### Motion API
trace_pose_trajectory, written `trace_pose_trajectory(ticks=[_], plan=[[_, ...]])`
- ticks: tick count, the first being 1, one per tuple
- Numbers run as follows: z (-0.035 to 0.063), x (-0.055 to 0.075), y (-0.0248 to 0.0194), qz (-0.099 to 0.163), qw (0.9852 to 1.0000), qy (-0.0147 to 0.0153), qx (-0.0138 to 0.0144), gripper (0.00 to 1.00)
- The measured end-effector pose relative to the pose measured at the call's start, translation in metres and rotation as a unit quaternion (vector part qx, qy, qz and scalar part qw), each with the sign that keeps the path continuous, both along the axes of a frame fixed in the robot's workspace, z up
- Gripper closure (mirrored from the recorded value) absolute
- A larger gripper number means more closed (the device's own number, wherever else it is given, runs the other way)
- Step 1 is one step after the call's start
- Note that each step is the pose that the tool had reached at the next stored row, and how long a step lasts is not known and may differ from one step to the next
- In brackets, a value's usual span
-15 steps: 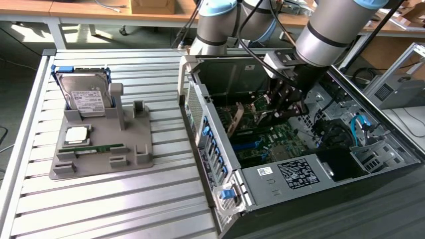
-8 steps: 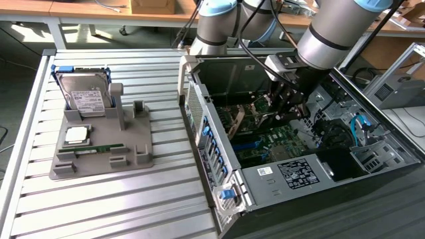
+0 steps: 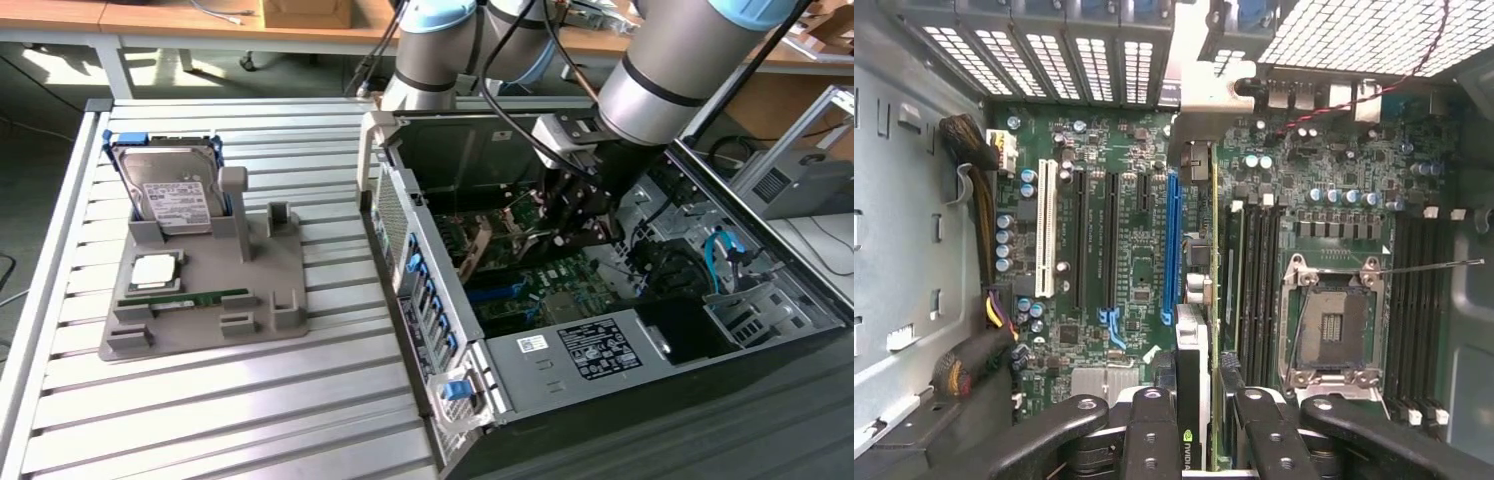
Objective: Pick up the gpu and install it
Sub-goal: 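Insert the gpu into the slot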
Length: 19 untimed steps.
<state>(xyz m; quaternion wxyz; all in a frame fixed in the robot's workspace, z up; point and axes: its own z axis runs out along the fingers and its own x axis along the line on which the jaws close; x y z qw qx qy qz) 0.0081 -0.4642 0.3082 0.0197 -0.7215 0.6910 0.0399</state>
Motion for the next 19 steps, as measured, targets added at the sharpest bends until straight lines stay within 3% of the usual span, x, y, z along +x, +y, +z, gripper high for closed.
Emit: trace_pose_trajectory(ticks=[15,19], plan=[[-0.0021,-0.013,-0.0007,0.0,1.0,0.0,-0.0001,0.73],[-0.0026,-0.014,-0.0033,0.0,1.0,0.0,0.0,0.73]])
